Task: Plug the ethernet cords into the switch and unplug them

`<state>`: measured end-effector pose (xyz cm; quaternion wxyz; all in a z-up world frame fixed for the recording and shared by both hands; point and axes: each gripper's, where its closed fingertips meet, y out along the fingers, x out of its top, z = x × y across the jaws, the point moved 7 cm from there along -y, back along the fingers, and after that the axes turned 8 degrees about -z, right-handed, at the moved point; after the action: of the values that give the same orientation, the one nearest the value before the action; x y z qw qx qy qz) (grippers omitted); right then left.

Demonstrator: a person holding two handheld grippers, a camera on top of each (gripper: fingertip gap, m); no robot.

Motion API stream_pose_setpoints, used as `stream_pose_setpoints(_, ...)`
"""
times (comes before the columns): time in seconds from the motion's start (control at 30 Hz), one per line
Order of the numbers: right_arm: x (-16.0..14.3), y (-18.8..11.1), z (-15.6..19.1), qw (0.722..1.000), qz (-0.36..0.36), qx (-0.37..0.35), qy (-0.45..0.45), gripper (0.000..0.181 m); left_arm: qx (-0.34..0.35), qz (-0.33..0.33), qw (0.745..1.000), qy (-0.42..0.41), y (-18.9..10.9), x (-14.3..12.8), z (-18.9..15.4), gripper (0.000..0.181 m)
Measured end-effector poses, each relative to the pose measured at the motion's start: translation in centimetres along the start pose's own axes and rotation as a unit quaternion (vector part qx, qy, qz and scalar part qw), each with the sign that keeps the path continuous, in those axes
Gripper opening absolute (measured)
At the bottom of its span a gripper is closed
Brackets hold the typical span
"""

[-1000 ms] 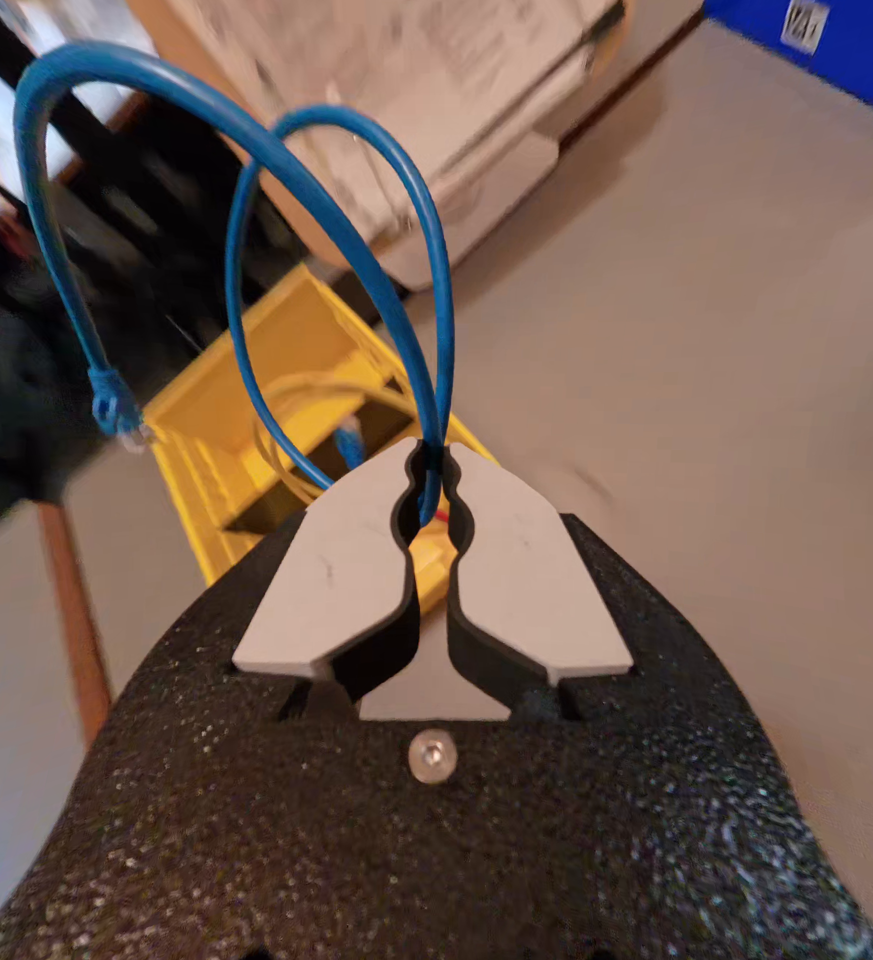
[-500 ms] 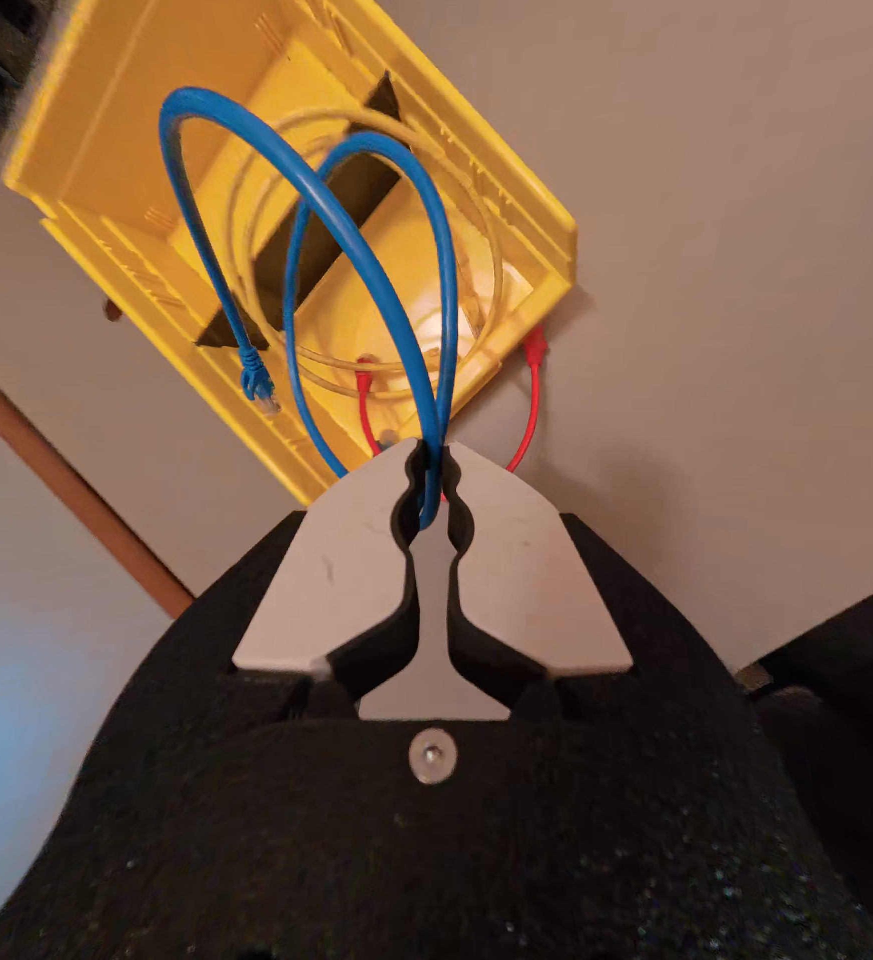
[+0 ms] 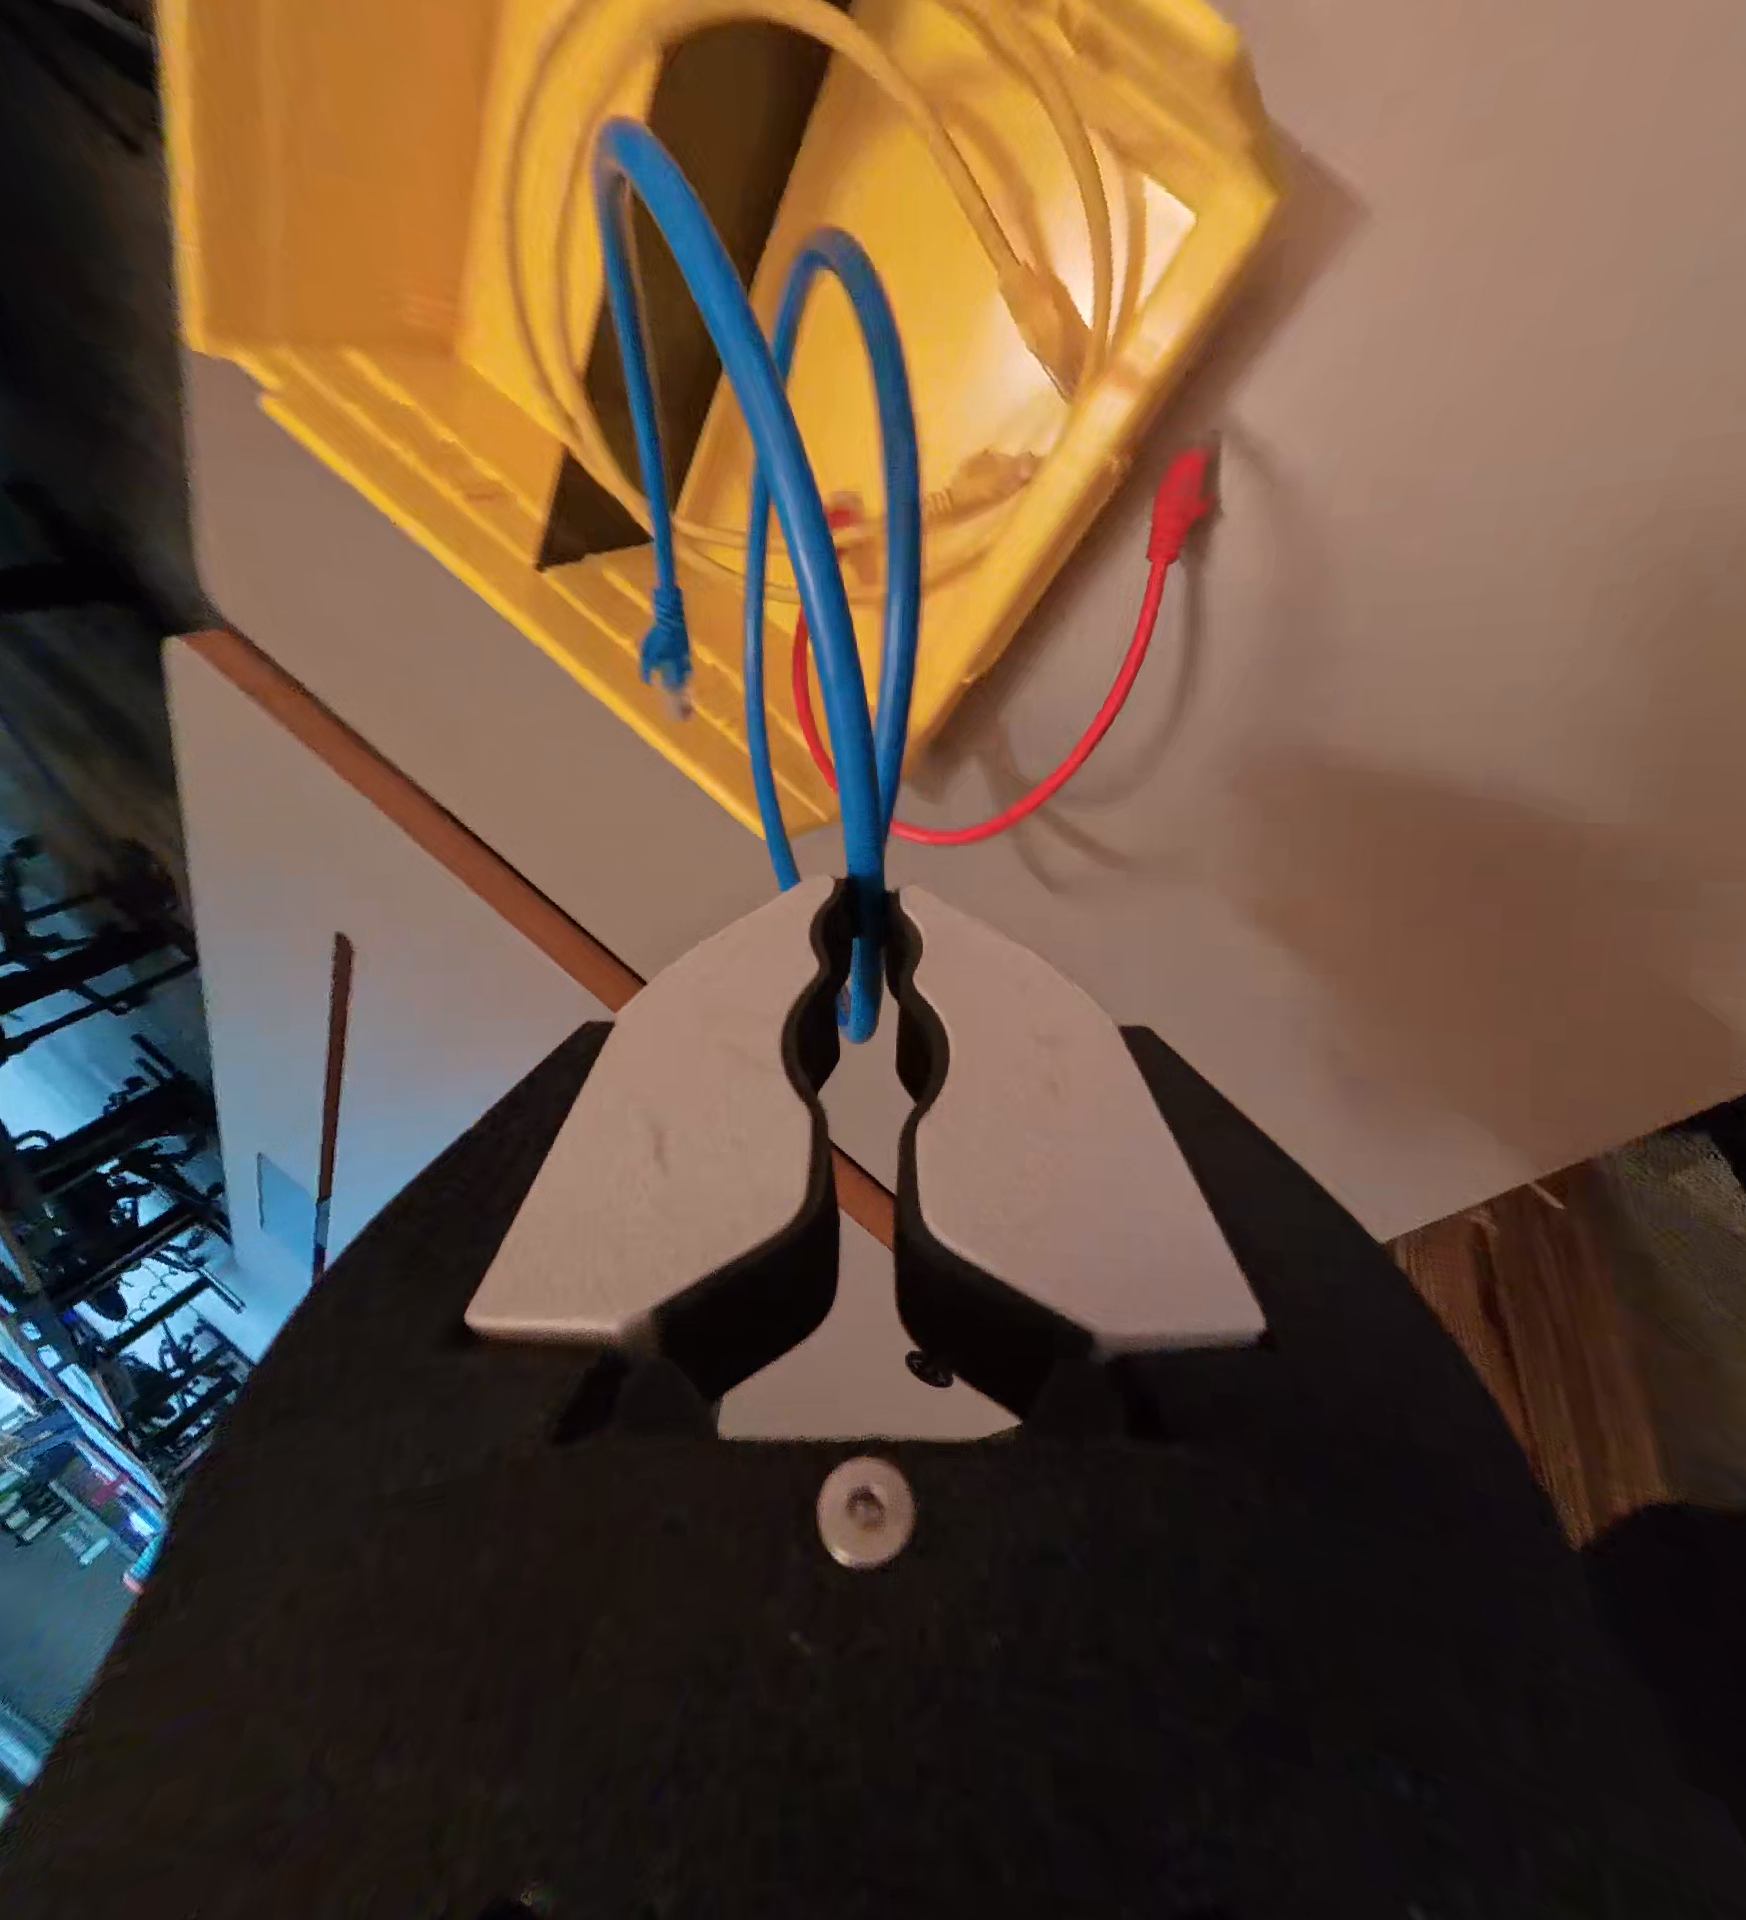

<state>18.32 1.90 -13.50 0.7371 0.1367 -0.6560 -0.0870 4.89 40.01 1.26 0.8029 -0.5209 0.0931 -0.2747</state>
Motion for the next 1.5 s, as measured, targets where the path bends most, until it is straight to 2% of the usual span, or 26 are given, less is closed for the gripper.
stream_pose_setpoints(0.03, 0.0, 0.0, 0.0, 1.0, 0.0, 0.0, -0.001, 0.076, 0.009, 0.008, 1.0, -0.009, 0.7, -0.3, 0.3, 0.005)
stream_pose_setpoints(0.2, 0.0, -0.1, 0.0, 1.0, -0.002, 0.001, -0.001, 0.076, 0.019, 0.064, 0.997, -0.04, 2.7, -2.8, 0.9, 0.005)
stream_pose_setpoints(0.3, 0.0, 0.1, 0.1, 1.0, 0.003, 0.004, -0.004, 0.076, 0.083, 0.096, 0.991, -0.052, 2.1, -3.9, 1.7, 0.005)
stream_pose_setpoints(0.4, -0.1, 0.1, 0.2, 1.0, 0.007, 0.005, -0.005, 0.076, 0.168, 0.045, 0.981, -0.084, -0.3, -3.6, 2.7, 0.005)
stream_pose_setpoints(0.5, -0.1, 0.1, 0.1, 1.0, 0.005, 0.005, -0.004, 0.076, 0.278, 0.032, 0.955, -0.099, -3.1, -3.9, 3.7, 0.005)
stream_pose_setpoints(0.57, 0.0, 0.1, 0.1, 1.0, 0.003, 0.004, -0.004, 0.076, 0.327, 0.02, 0.942, -0.076, -4.2, -3.7, 3.7, 0.005)
stream_pose_setpoints(0.63, 0.0, 0.1, 0.1, 1.0, 0.003, 0.004, -0.005, 0.076, 0.345, -0.034, 0.937, -0.041, -5.2, -2.5, 2.6, 0.005)
stream_pose_setpoints(0.73, 0.0, 0.0, -0.1, 1.0, -0.003, -0.003, 0.0, 0.076, 0.308, -0.206, 0.929, 0.015, -7.1, 0.9, -1.3, 0.005)
stream_pose_setpoints(0.8, 0.3, -0.3, -0.4, 1.0, -0.012, -0.015, -0.002, 0.076, 0.269, -0.301, 0.912, 0.078, -7.3, 3.1, -5.1, 0.005)
stream_pose_setpoints(0.93, 2.6, -2.1, -1.8, 0.995, -0.084, -0.05, 0.005, 0.076, 0.171, -0.421, 0.869, 0.196, -3.2, 6.0, -14.5, 0.005)
stream_pose_setpoints(1.03, 3.4, -3.7, -2.6, 0.991, -0.111, -0.068, 0.011, 0.076, 0.067, -0.483, 0.829, 0.272, 0.8, 6.3, -21.3, 0.005)
stream_pose_setpoints(1.07, 3.4, -3.9, -2.7, 0.991, -0.111, -0.069, 0.011, 0.076, 0.032, -0.492, 0.82, 0.292, 1.9, 6.0, -23.1, 0.005)
stream_pose_setpoints(1.13, 3.4, -4.0, -2.7, 0.992, -0.105, -0.069, 0.005, 0.076, -0.011, -0.496, 0.817, 0.294, 3.7, 5.2, -24.9, 0.005)
stream_pose_setpoints(1.33, 2.6, -3.0, -2.1, 0.996, -0.077, -0.047, -0.004, 0.076, -0.091, -0.491, 0.829, 0.252, 6.8, 2.7, -25.5, 0.006)
stream_pose_setpoints(1.4, 2.4, -2.8, -1.9, 0.997, -0.069, -0.042, -0.009, 0.076, -0.134, -0.477, 0.838, 0.23, 7.4, 2.1, -25.5, 0.021)
stream_pose_setpoints(1.43, 2.3, -2.7, -1.8, 0.997, -0.065, -0.04, -0.011, 0.076, -0.162, -0.462, 0.845, 0.216, 7.6, 1.7, -25.4, 0.04)
stream_pose_setpoints(1.47, 2.2, -2.6, -1.8, 0.997, -0.06, -0.041, -0.014, 0.076, -0.186, -0.448, 0.852, 0.195, 7.7, 1.5, -25.2, 0.05)
stream_pose_setpoints(1.5, 2.1, -2.6, -1.8, 0.997, -0.056, -0.04, -0.016, 0.076, -0.208, -0.44, 0.856, 0.174, 7.6, 1.3, -24.9, 0.051)
